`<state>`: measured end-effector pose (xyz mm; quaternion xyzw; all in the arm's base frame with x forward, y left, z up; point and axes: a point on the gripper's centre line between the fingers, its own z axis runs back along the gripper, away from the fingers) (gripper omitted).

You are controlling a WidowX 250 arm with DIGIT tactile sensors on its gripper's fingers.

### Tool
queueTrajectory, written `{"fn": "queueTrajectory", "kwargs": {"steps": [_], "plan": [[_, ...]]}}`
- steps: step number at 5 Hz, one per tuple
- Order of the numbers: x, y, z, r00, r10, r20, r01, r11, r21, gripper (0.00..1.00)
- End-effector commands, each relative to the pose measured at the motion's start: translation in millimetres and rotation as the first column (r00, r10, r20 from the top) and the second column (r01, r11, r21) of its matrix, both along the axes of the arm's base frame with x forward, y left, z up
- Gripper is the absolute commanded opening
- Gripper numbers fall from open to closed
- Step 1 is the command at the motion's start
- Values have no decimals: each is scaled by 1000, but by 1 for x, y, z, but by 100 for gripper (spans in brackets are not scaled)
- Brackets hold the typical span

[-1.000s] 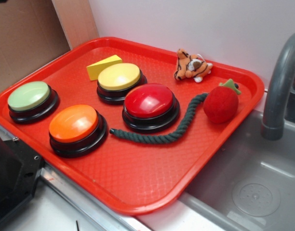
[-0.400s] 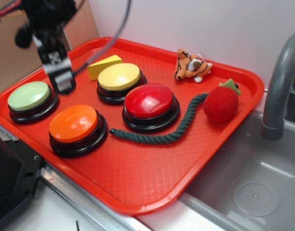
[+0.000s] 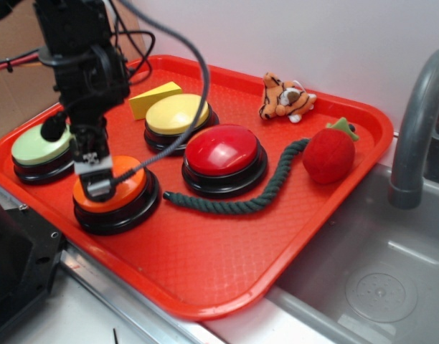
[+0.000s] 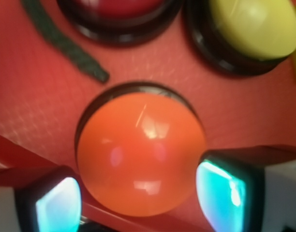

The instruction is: Push the orange button.

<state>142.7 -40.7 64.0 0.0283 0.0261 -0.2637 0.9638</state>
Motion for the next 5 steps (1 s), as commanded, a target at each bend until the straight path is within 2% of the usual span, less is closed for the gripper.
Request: {"fn": "queueTrajectory", "kwargs": {"steps": [1,2,4,5], "plan": [[0,-2,-16,999,-43,-20,43,999,3,100],[1,-3,-19,998,-48,-32,48,999,4,100],[0,-3,11,999,-20,35,20,1000,15,100],[-3,-1,23,998,4,70,-4,1000,1,100]]}}
